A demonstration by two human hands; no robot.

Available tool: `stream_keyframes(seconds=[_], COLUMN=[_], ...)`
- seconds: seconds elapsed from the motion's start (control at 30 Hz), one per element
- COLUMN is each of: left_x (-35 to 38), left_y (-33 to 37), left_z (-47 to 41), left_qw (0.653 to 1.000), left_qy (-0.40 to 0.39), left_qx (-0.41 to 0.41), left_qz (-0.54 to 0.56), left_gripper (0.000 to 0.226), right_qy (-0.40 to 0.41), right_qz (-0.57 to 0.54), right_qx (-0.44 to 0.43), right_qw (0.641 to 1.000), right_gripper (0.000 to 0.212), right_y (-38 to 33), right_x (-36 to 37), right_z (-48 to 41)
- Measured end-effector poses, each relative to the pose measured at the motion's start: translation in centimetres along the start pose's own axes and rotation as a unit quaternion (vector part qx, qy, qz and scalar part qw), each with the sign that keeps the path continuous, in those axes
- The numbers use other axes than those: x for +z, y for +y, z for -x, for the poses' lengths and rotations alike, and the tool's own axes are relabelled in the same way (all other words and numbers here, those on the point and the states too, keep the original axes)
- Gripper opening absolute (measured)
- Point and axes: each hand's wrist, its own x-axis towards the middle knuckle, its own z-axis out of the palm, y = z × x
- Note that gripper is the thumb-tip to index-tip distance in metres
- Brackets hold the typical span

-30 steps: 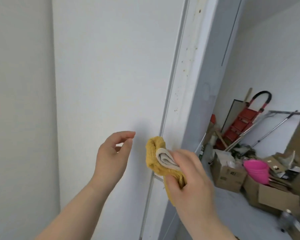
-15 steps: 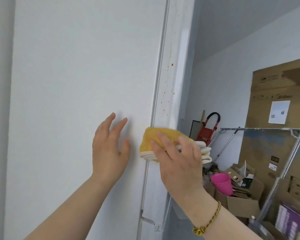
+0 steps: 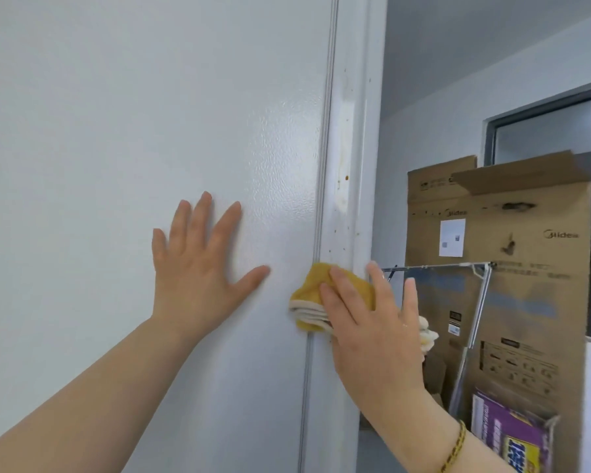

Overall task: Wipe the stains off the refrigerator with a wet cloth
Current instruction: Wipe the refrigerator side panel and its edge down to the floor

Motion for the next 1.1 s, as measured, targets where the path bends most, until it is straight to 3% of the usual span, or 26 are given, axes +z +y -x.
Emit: stream_keyframes(seconds=[0.2, 0.33, 0.47, 0.67, 0.77, 0.87, 0.97, 1.1], left_x=[0.5, 0.5, 0.6, 0.7, 0.6, 1.2, 1.1, 1.0], left_y=[-1.0, -1.0, -0.9, -0.8, -0.9, -0.9, -0.5, -0.7], left_z=[-0.1, -0.4, -0.4, -0.4, -0.6, -0.2, -0.2, -0.1], left_qw=[0.999, 0.999, 0.998, 0.999, 0.999, 0.999, 0.999, 0.998], left_qy=[-0.013, -0.003, 0.003, -0.008, -0.003, -0.012, -0.031, -0.055], left_qx=[0.020, 0.016, 0.018, -0.004, -0.001, -0.015, -0.026, -0.035], left_qz=[-0.039, -0.042, -0.057, -0.053, -0.046, -0.031, -0.028, -0.023], left_gripper=[0.082, 0.082, 0.080, 0.078, 0.077, 0.077, 0.077, 0.079], right_qy=[0.010, -0.004, 0.022, 0.048, 0.008, -0.061, -0.058, -0.126], right_qz=[0.017, 0.019, 0.048, 0.094, 0.053, 0.008, 0.047, 0.066], right_qx=[0.114, 0.081, 0.039, 0.129, 0.143, 0.096, 0.087, 0.080], right_qw=[0.993, 0.997, 0.998, 0.986, 0.988, 0.993, 0.993, 0.986], right_gripper=[0.045, 0.053, 0.043, 0.045, 0.048, 0.061, 0.058, 0.055], right_y=[-0.9, -2.4, -0.3, 1.3, -1.0, -0.8, 1.9, 3.6], right_x=[0.8, 0.7, 0.2, 1.3, 1.1, 0.3, 0.0, 0.0], right_z=[-5.5, -1.5, -4.6, -12.5, -8.7, -6.3, -10.2, -17.9])
